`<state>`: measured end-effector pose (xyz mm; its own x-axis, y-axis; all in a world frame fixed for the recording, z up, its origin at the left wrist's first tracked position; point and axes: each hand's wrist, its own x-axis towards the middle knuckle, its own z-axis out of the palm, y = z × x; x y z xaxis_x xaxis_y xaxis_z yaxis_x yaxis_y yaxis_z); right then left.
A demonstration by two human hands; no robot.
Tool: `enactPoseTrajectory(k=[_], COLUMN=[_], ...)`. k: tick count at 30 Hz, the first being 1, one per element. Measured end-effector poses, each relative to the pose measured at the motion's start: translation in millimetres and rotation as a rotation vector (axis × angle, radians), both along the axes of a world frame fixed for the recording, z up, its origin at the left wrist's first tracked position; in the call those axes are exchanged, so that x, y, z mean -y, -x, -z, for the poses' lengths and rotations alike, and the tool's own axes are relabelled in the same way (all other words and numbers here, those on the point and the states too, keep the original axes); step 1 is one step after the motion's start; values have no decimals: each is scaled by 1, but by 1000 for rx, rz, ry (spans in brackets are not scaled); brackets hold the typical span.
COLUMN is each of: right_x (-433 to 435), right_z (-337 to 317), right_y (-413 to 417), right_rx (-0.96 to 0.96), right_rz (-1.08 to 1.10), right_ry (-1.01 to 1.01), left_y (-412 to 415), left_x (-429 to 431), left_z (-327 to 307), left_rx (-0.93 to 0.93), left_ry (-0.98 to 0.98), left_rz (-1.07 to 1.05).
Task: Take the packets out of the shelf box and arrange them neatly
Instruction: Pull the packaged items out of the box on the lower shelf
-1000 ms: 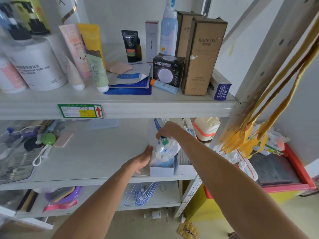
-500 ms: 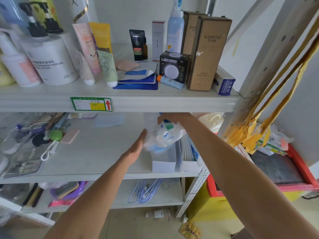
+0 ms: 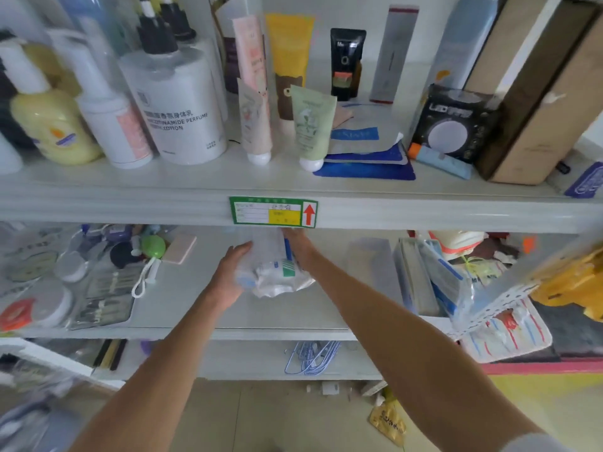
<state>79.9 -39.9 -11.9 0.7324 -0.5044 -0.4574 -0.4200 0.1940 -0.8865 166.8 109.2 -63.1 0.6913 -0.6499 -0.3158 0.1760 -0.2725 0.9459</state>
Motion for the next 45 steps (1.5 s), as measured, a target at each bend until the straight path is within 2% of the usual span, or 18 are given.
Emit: enactPoseTrajectory(k=[1, 3, 4, 8, 14, 17, 23, 27, 30, 31, 33, 35, 40, 43, 45], right_x=[-9, -21, -28, -42, -36, -27, 18, 62, 100, 114, 138, 155, 169, 168, 166], right_z=[15, 49, 60, 82, 73, 61, 17, -7, -21, -24, -27, -26, -4, 3, 8], right_y=[-10, -19, -20, -27, -27, -21, 20, 74, 124, 140, 168, 193, 228, 229, 224], right_rx=[-131, -425, -499, -535, -584, -582, -443, -433, -417, -449, -638, -791, -871, -898, -947], right_rz=[-37, -144, -128, -6, 18, 1, -6, 125, 368, 412, 343, 240, 48, 68, 20], right_ry=[95, 460, 517, 527, 566, 645, 738, 807, 773, 826, 1017, 1016, 731, 745, 879], left_y=[-9, -23, -28, -45, -48, -41, 6, 66, 117, 135, 169, 199, 230, 231, 229], left_x=[-4, -9, -12, -17, -8, 1, 54, 110, 144, 153, 171, 189, 209, 210, 211], left_z=[9, 18, 23, 34, 27, 24, -2, -18, -26, -28, -27, -21, 1, 8, 10], left_rx=[43, 37, 15, 134, 179, 383, 711, 866, 867, 870, 864, 807, 707, 695, 655], left_ry=[-80, -275, -372, -535, -579, -705, -542, -362, -177, -114, -51, -57, -140, -176, -209], left_rz=[22, 6, -9, 20, 109, 56, 50, 117, 316, 385, 500, 570, 581, 550, 539])
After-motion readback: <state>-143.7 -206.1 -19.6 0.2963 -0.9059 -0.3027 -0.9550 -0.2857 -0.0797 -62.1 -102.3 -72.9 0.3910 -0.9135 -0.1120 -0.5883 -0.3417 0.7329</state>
